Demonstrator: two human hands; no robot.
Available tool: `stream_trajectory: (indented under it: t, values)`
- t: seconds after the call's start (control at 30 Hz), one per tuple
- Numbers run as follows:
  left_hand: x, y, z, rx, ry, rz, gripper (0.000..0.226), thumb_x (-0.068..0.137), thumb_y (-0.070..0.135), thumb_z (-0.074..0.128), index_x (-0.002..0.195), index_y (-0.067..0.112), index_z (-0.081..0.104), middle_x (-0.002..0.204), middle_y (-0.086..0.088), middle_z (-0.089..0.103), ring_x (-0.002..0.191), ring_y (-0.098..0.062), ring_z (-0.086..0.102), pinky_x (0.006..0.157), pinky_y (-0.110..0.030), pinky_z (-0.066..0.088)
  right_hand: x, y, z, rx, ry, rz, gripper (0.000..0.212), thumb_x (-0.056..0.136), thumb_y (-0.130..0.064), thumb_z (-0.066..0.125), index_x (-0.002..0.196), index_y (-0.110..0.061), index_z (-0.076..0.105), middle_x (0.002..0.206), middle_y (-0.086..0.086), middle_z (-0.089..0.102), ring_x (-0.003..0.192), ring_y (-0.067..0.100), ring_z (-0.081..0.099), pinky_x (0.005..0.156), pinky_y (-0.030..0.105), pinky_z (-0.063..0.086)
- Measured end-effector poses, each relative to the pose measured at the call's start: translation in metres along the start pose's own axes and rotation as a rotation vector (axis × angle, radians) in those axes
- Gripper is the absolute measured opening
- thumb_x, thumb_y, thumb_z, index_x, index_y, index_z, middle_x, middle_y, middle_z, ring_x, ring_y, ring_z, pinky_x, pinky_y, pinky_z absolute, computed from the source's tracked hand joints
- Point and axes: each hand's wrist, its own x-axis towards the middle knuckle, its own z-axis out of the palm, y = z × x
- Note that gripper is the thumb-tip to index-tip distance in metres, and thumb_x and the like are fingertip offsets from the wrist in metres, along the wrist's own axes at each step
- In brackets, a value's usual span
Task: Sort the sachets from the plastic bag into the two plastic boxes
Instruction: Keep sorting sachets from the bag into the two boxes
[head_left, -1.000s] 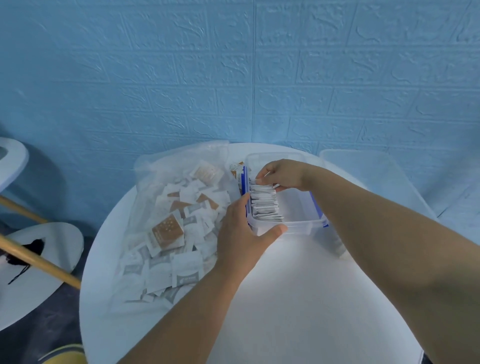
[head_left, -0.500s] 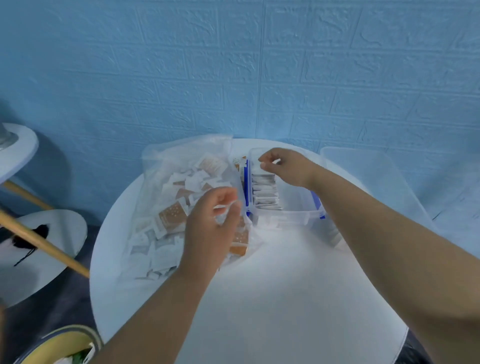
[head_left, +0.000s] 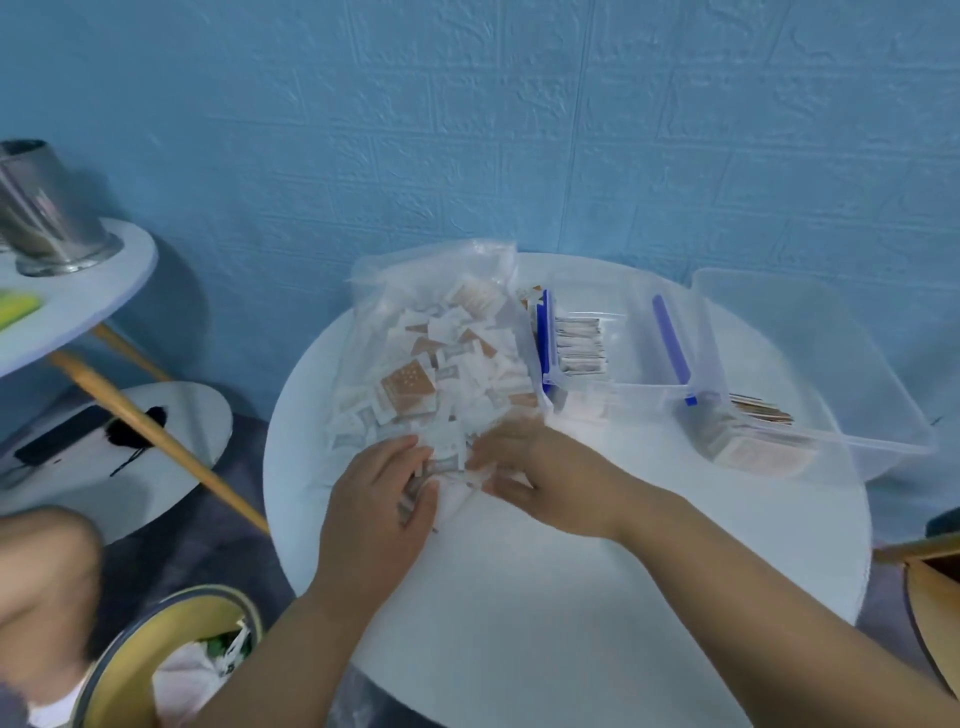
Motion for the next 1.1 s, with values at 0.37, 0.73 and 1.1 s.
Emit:
stream_trajectory:
  t: [0.37,0.73,1.1]
  values:
    - [-0.002,0.0,-0.004,-0.03,-0.11,0.06,0.043,0.076,0.05,0.055,0.098,0.016,0.071,0.105,0.002,0.068,0.1,-0.007,0.052,0.089,-0.018,0.039,0.014,0.004,0.036,-0.138,0.192,0.059,0.055,0.078,-0.054,0.054,0.121,-0.021,0.061,0.128,-0.006,0.059,0.102,0.026,0.051,0.091,0.033,0.041]
    - [-0.008,-0.002,-0.01,0.066,-0.134,-0.074,0.053,0.082,0.042,0.039,0.116,0.01,0.063,0.119,-0.004,0.063,0.107,-0.024,0.059,0.092,-0.03,0.036,0.004,-0.005,0.048,-0.033,0.317,0.125,0.038,0.069,-0.052,0.061,0.09,-0.022,0.072,0.111,-0.008,0.067,0.11,0.021,0.056,0.095,0.031,0.041]
    - [-0.004,-0.003,-0.007,0.091,-0.137,-0.151,0.048,0.081,0.017,0.066,0.127,0.01,0.053,0.126,-0.007,0.054,0.117,-0.027,0.047,0.096,-0.034,0.037,-0.001,-0.004,0.063,-0.007,0.326,0.128,0.053,0.067,-0.054,0.063,0.108,-0.022,0.065,0.118,-0.009,0.058,0.116,0.015,0.048,0.098,0.026,0.032]
